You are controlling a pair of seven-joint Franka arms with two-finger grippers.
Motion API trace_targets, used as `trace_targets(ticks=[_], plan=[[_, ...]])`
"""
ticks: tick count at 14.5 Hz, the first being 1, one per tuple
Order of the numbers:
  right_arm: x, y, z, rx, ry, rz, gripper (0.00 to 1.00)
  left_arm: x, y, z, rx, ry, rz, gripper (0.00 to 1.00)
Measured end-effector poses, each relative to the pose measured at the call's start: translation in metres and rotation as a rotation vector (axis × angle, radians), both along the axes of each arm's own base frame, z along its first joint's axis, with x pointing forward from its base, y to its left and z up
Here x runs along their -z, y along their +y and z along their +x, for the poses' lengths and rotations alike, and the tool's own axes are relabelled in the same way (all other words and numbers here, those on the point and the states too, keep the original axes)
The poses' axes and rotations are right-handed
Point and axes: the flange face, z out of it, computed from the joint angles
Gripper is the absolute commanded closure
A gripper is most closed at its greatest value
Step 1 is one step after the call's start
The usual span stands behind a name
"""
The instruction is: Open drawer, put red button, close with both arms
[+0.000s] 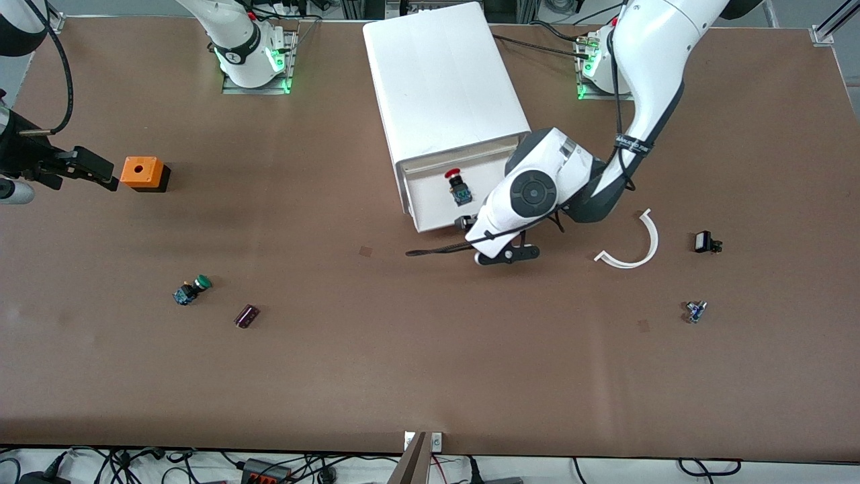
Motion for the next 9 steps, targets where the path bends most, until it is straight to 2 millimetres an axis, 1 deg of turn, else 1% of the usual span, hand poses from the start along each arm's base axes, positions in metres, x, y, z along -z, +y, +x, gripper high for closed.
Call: trace_targets(ticks=[3, 5, 7, 9], plan=[[0.002, 0.0, 0.0, 0.0, 0.005, 0.0, 0.0, 0.001, -0.022, -0.028, 0.005, 0.061, 0.02, 0.0], [0.002, 0.0, 0.0, 0.0, 0.006, 0.0, 0.0, -0.001, -0.032, -0.043, 0.03, 0.101, 0.038, 0.0], [0.002, 0.0, 0.0, 0.0, 0.006, 0.0, 0.0, -0.003, -0.039, -0.055, 0.047, 0.13, 0.052, 0.0], [0.002, 0.0, 0.0, 0.0, 0.006, 0.0, 0.0, -0.004, -0.042, -0.061, 0.056, 0.146, 0.061, 0.0]])
